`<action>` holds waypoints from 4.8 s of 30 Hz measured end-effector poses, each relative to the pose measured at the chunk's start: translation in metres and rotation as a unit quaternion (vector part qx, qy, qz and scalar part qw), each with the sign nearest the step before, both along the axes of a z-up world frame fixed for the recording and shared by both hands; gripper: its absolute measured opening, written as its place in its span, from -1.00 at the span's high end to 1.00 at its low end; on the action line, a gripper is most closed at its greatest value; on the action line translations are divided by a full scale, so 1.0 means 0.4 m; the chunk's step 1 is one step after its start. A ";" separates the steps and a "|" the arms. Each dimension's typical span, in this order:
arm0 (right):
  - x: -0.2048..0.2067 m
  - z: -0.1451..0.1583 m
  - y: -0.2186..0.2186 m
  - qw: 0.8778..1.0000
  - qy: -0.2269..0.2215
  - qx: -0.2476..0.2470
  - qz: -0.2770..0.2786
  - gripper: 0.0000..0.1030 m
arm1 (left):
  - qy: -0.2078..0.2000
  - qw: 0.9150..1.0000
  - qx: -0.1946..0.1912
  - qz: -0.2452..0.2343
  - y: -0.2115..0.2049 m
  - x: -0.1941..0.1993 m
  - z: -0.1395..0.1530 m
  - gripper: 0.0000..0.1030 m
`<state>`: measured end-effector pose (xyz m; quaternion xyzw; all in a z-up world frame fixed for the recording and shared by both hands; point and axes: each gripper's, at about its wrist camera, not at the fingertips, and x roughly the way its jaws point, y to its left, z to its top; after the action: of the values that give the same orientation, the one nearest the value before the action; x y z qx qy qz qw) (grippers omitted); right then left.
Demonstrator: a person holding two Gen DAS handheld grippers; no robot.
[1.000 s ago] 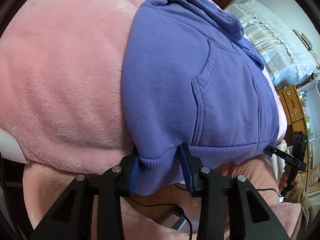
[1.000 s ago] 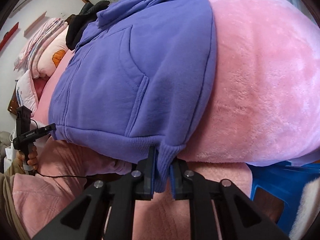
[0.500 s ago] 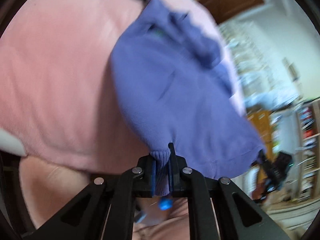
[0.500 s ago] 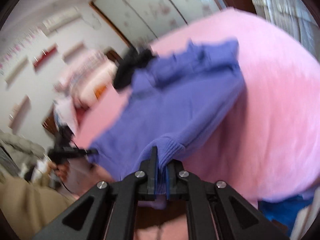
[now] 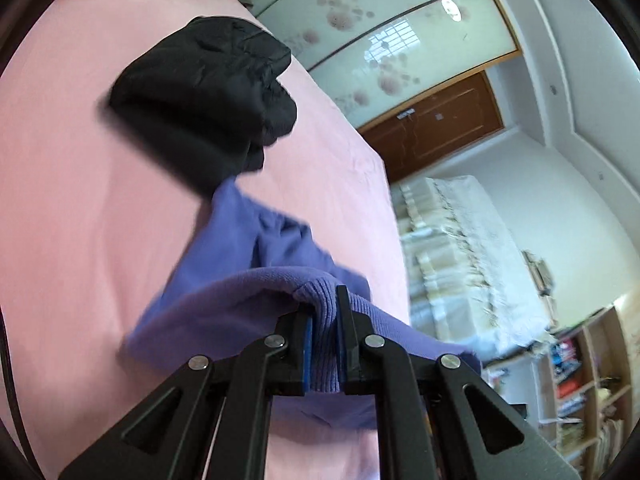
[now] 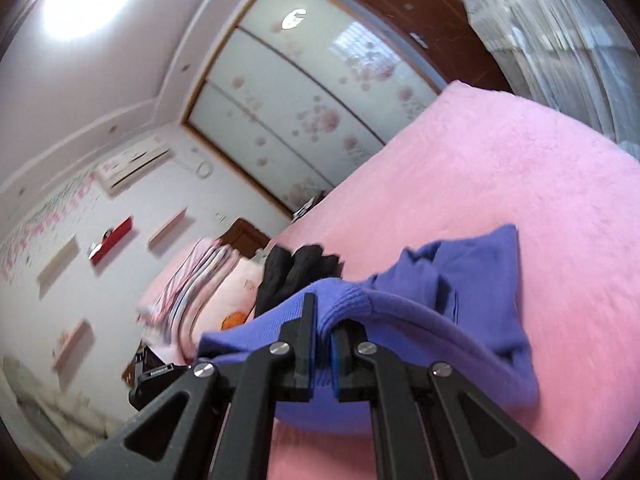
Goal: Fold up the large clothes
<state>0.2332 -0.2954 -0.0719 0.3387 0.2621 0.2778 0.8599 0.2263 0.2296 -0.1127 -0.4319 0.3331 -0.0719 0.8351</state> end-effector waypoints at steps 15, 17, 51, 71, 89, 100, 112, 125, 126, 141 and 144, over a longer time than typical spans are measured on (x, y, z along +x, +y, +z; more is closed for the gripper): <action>0.519 -0.384 0.025 0.962 0.253 -0.036 -0.092 0.85 | 0.138 0.989 0.054 -0.011 -0.060 0.519 -0.350 0.66; 0.513 -0.378 0.026 0.965 0.246 -0.041 -0.083 0.67 | 0.116 0.990 0.057 -0.047 -0.065 0.522 -0.335 0.12; 0.550 -0.276 0.130 0.914 0.078 -0.396 -0.051 0.76 | 0.012 0.905 0.417 -0.085 -0.210 0.606 -0.194 0.88; 0.620 -0.423 0.156 0.881 0.155 -0.430 -0.122 0.63 | 0.102 0.856 0.504 -0.049 -0.274 0.668 -0.377 0.82; 0.353 -0.082 0.240 0.929 0.177 -0.306 -0.114 0.28 | -0.006 0.898 0.438 -0.037 -0.268 0.300 0.032 -0.81; 0.145 0.098 0.373 0.949 0.072 -0.295 -0.090 0.28 | -0.046 0.913 0.403 -0.044 -0.313 0.075 0.228 -0.91; 0.004 0.045 0.471 0.945 -0.027 -0.308 -0.111 0.28 | -0.010 0.968 0.248 0.026 -0.217 -0.076 0.041 -0.91; 0.048 -0.180 0.548 0.939 -0.006 -0.334 -0.076 0.64 | 0.084 0.990 0.117 0.003 -0.196 -0.064 -0.334 -0.89; 0.059 -0.192 0.551 0.938 -0.006 -0.338 -0.075 0.67 | 0.083 0.991 0.105 0.003 -0.189 -0.058 -0.344 -0.89; 0.203 -0.292 0.620 0.927 -0.010 -0.370 -0.053 0.80 | 0.066 0.998 0.012 0.019 -0.138 0.040 -0.462 -0.89; 0.225 -0.316 0.629 0.924 0.005 -0.379 -0.050 0.80 | 0.064 0.998 0.018 0.020 -0.150 0.066 -0.466 -0.89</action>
<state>0.3233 -0.0440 -0.1985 0.0020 0.3343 0.1126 0.9357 0.2528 0.1697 -0.2992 -0.4273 0.3787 -0.0218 0.8207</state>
